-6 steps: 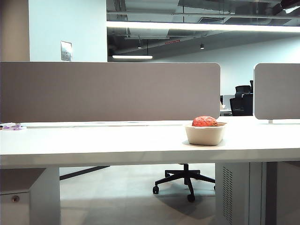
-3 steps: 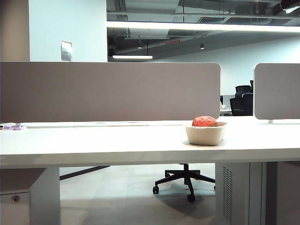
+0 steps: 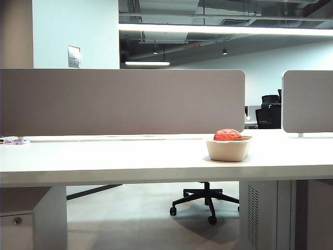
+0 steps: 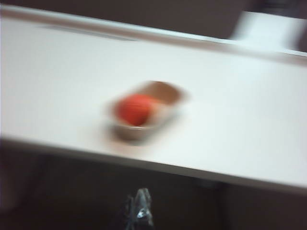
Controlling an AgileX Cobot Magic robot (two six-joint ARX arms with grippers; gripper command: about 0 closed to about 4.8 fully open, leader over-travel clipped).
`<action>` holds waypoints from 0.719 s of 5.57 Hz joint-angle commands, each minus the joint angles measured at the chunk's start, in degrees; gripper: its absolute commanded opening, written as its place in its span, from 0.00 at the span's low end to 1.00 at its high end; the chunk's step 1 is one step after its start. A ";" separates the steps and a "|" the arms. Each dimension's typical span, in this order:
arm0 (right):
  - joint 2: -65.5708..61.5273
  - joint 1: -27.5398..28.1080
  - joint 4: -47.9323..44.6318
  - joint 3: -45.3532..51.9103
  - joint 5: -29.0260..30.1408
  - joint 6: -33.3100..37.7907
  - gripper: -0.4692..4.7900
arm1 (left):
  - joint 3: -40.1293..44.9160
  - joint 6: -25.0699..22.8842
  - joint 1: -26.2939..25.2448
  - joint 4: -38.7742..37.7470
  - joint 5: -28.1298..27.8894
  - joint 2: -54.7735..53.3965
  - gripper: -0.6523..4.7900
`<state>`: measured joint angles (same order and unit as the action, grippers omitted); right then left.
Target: Pick up the orange and place it into the paper lunchbox.
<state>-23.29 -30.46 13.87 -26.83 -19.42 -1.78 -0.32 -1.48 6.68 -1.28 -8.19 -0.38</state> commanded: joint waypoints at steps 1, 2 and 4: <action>4.09 13.03 -14.99 10.23 3.34 0.02 0.09 | 0.11 -0.02 -0.02 0.24 0.02 0.20 0.15; 7.06 18.93 -21.81 16.00 15.82 0.02 0.09 | 0.11 -0.02 -0.02 0.24 0.04 0.20 0.15; 11.96 20.74 -22.69 21.14 15.50 0.04 0.09 | 0.11 -0.02 -0.02 0.22 0.04 0.20 0.15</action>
<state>-12.67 -9.96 -7.68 -6.74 -3.86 -1.80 -0.32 -1.48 6.68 -1.32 -8.16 -0.38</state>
